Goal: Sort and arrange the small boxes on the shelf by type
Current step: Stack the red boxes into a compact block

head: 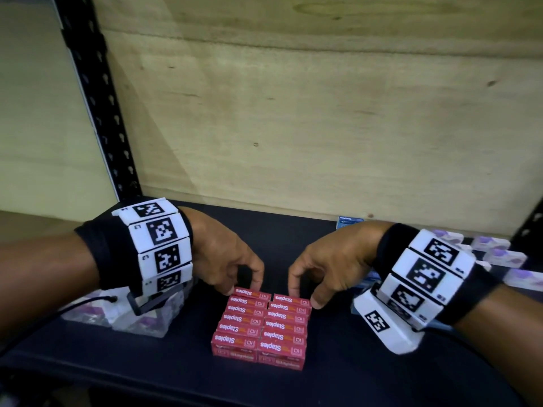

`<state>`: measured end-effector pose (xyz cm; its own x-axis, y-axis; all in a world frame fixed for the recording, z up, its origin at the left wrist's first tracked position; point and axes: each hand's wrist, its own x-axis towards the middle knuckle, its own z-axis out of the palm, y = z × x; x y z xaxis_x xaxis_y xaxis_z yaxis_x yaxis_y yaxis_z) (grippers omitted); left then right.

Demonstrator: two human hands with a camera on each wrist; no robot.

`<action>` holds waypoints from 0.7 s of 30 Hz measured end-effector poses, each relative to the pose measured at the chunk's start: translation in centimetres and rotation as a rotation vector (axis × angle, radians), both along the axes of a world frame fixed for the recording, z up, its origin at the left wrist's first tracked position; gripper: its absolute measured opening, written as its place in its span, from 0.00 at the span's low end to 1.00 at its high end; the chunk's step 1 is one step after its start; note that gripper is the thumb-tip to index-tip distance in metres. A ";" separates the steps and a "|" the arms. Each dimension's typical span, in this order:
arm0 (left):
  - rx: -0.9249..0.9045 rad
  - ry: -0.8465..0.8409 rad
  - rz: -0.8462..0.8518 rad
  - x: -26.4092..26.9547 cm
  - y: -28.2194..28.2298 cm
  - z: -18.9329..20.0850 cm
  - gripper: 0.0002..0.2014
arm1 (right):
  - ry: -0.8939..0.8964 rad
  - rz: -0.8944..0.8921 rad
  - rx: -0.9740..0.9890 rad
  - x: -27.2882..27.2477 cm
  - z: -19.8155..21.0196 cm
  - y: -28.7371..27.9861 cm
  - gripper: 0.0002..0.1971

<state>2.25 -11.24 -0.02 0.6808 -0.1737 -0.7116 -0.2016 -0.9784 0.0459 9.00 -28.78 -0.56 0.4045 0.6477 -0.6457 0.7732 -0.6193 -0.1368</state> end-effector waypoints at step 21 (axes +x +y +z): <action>-0.045 -0.037 0.063 -0.8 0.4 -0.1 0.19 | -0.062 0.026 -0.035 -0.8 0.1 0.6 0.20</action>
<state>1.42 -10.79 -0.07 0.7173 -0.1612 -0.6779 -0.1421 -0.9863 0.0842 8.19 -28.15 -0.48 0.4280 0.6356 -0.6425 0.7953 -0.6026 -0.0662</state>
